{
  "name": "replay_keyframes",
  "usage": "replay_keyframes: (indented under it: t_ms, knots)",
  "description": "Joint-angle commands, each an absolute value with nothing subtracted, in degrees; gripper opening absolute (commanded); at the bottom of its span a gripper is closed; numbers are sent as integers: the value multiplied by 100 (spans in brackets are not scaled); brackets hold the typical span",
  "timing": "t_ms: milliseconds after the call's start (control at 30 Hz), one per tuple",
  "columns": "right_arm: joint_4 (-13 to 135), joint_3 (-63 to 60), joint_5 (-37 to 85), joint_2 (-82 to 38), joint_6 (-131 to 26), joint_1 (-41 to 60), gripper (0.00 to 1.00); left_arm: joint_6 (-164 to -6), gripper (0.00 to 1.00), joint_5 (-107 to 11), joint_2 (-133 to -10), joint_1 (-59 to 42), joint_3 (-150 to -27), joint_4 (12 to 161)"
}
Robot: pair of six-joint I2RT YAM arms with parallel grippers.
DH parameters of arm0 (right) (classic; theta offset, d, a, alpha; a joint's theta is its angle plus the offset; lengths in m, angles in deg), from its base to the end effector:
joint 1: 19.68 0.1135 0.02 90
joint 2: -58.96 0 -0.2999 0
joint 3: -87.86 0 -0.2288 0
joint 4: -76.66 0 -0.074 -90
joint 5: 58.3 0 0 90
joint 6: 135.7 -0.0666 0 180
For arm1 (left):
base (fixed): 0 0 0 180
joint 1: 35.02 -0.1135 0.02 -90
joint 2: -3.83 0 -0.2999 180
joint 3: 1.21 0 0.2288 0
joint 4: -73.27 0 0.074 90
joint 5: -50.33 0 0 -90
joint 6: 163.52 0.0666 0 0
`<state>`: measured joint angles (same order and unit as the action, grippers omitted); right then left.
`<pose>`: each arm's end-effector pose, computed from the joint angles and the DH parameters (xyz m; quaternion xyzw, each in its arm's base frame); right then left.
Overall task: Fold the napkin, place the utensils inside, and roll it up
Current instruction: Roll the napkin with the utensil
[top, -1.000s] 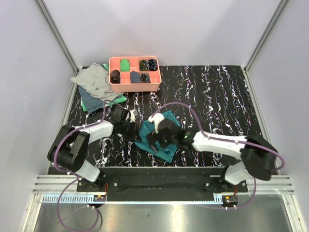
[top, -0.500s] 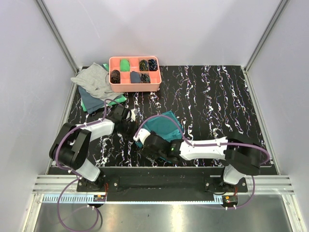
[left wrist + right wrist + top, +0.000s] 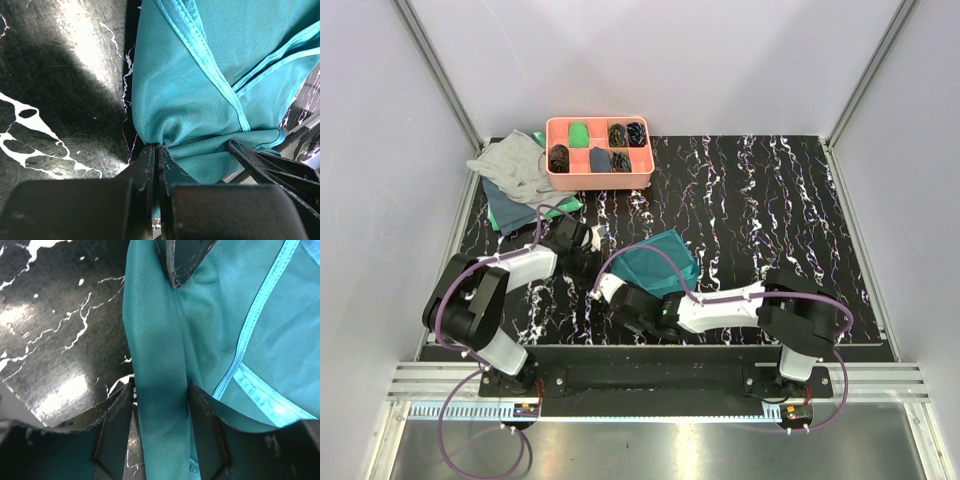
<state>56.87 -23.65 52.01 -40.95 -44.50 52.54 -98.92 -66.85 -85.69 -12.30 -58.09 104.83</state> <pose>0.1296 0.3285 0.1833 -0.5081 0.7793 0.0545 0.3627 0.2356 -0.1316 0.1700 0.0303 0.9484 -0.2976 0.1048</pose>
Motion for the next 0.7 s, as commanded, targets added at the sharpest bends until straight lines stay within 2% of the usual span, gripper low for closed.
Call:
replay_keyframes:
  t_ms: [0, 200, 433, 500, 533, 567, 667]
  knots:
    - [5697, -2165, 5552, -4333, -4516, 5248, 55, -9769, 0, -6683, -8652, -1234, -5993, 10491]
    - [5636, -2191, 5455, -4448, -4534, 5098, 50, -9751, 0, -6736, -8670, -1234, -6010, 10508]
    - [5565, -2287, 4316, -4396, -4534, 4923, 32, -9733, 1, -6780, -8635, -1234, -6045, 10508]
    - [5530, -2305, 3963, -4352, -4753, 4765, 24, -9751, 13, -6745, -8582, -1243, -6080, 10500]
    - [5513, -2340, 3630, -4334, -4798, 4712, 22, -9768, 18, -6666, -8547, -1243, -6089, 10482]
    - [5504, -2358, 3470, -4317, -4824, 4659, 22, -9812, 30, -6622, -8503, -1243, -6115, 10473]
    - [5468, -2402, 2855, -4246, -4930, 4457, 22, -9909, 50, -6455, -8301, -1252, -6160, 10464]
